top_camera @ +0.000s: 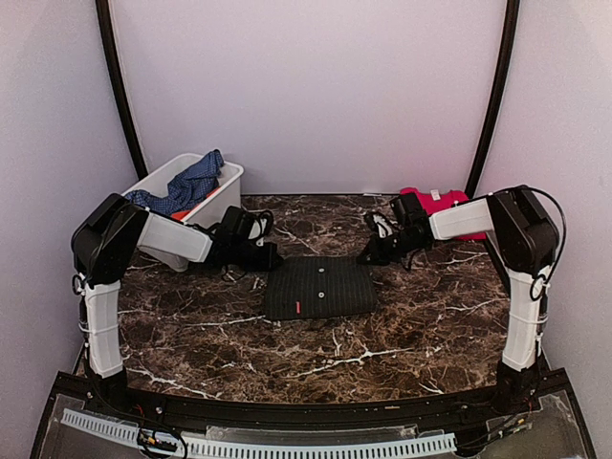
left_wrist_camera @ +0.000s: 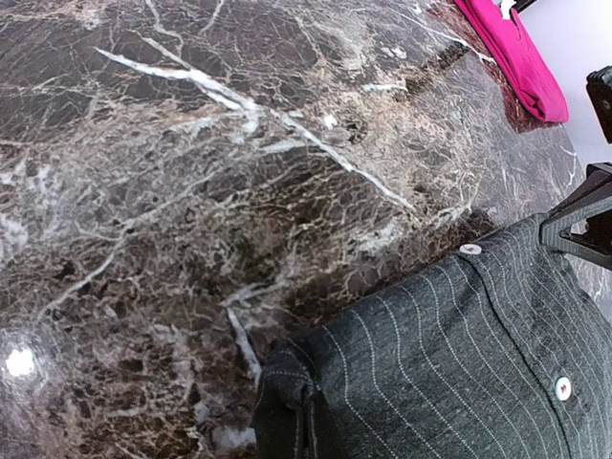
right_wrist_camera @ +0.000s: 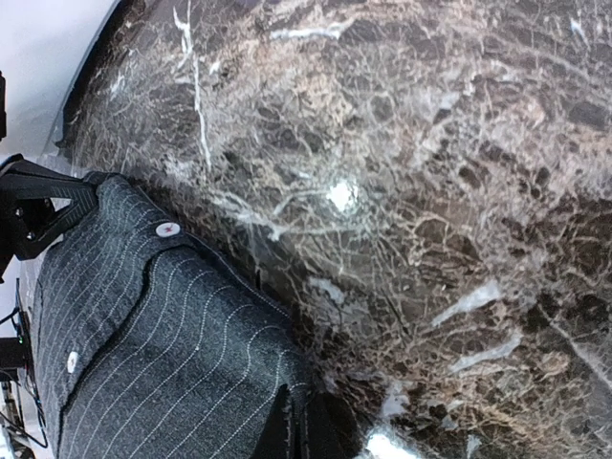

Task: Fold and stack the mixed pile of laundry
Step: Smooth out the square-folded shirt at the center of the board.

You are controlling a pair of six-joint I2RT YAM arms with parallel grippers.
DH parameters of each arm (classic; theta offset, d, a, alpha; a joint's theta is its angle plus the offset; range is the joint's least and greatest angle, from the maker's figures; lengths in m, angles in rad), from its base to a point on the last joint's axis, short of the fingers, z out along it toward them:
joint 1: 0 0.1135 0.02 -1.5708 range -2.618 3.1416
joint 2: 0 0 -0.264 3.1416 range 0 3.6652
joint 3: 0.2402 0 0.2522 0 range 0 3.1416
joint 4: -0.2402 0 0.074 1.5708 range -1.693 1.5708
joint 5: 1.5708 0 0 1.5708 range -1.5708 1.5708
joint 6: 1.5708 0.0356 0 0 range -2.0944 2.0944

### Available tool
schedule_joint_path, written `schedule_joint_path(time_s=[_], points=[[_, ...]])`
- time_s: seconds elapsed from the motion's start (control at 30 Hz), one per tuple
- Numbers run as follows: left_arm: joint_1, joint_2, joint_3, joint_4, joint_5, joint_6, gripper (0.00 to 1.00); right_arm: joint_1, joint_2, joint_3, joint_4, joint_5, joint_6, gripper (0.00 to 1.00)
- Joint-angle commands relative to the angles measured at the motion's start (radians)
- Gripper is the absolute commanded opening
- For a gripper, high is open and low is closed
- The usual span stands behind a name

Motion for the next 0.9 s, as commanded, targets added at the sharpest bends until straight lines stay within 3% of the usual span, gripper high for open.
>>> schedule_joint_path(time_s=[0.0, 0.03, 0.13, 0.23, 0.33, 0.43, 0.63, 0.87], points=[[0.054, 0.007, 0.019, -0.074, -0.073, -0.003, 0.04, -0.025, -0.015, 0.036, 0.002, 0.044, 0.008, 0.15], [0.057, 0.002, 0.029, -0.089, -0.055, 0.000, 0.08, -0.025, -0.037, 0.044, -0.011, 0.037, 0.007, 0.25], [0.057, -0.095, 0.015, -0.085, -0.006, -0.001, 0.36, -0.027, -0.140, 0.060, -0.060, 0.001, -0.005, 0.48], [0.056, -0.226, -0.044, -0.062, 0.012, -0.012, 0.58, -0.026, -0.270, 0.037, -0.087, -0.047, -0.007, 0.62], [0.051, -0.389, -0.110, -0.076, 0.036, -0.018, 0.79, -0.022, -0.383, -0.004, -0.106, -0.132, 0.005, 0.82], [0.028, -0.494, -0.183, -0.072, 0.093, -0.035, 0.92, 0.014, -0.474, -0.095, -0.077, -0.219, 0.053, 0.85], [-0.093, -0.594, -0.317, -0.011, 0.194, -0.138, 0.99, 0.186, -0.542, -0.269, 0.132, -0.328, 0.262, 0.89], [-0.187, -0.525, -0.416, 0.263, 0.291, -0.333, 0.99, 0.296, -0.390, -0.346, 0.538, -0.384, 0.522, 0.90]])
